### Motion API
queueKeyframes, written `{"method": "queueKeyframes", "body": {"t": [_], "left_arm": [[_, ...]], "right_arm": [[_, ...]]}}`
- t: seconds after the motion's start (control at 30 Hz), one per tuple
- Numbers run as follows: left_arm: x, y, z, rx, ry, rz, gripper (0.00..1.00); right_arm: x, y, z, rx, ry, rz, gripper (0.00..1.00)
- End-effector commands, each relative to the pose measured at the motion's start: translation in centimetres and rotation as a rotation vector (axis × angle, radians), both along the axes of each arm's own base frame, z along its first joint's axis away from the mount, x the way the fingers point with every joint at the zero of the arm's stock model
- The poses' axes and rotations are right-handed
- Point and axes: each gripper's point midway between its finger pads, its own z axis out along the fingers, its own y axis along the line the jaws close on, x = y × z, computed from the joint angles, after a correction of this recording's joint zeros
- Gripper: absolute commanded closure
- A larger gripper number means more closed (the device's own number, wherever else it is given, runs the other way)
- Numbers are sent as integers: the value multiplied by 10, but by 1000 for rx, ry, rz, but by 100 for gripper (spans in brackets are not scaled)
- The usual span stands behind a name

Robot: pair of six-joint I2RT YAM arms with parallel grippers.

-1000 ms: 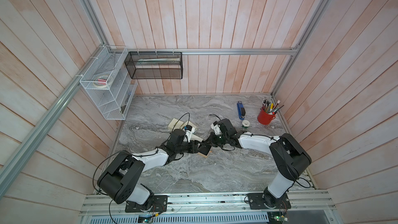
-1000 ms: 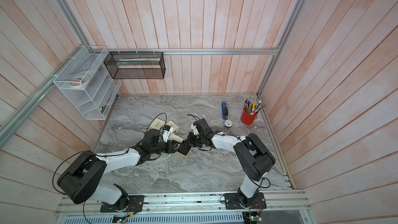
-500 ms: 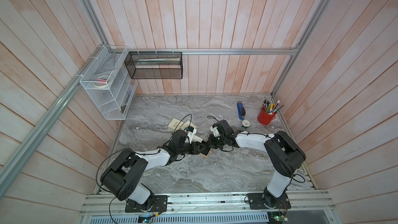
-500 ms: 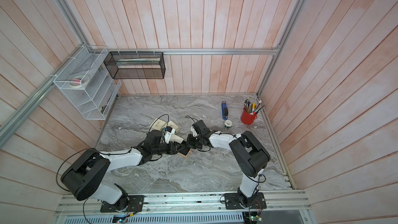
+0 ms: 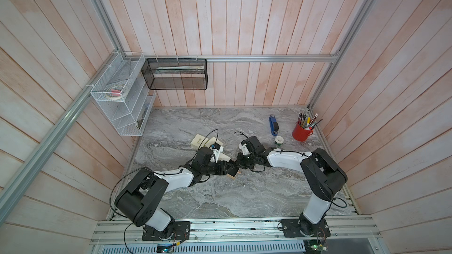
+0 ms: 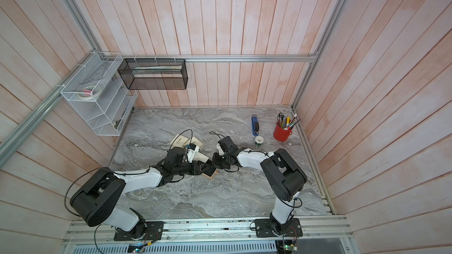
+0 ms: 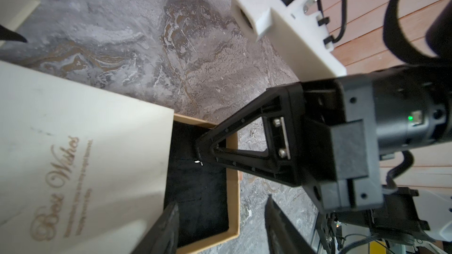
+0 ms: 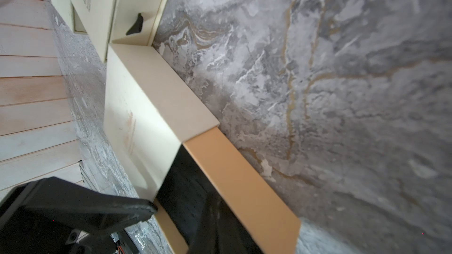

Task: Place the earrings into the drawer-style jewelry box
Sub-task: Insert the earring into the inner lining.

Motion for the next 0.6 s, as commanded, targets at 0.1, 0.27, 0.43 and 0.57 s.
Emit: {"method": "queueKeyframes", "body": {"t": [0.1,0.27,0.43,0.57], "left_arm": [[22,2,37,24,-124,49,43],[29,-8,45,2,-137,42,43],[24,-22,33,7,-115,20,43],[15,-38,27,6,-99,-10,43]], "right_arm": [[13,-26,39,-102,-204,7,95],[9,-86,28,-320,-220,-12,85],[1,-132,18,-454,-185,4,81],[-1,-139,14,-475,-158,57,81]]}}
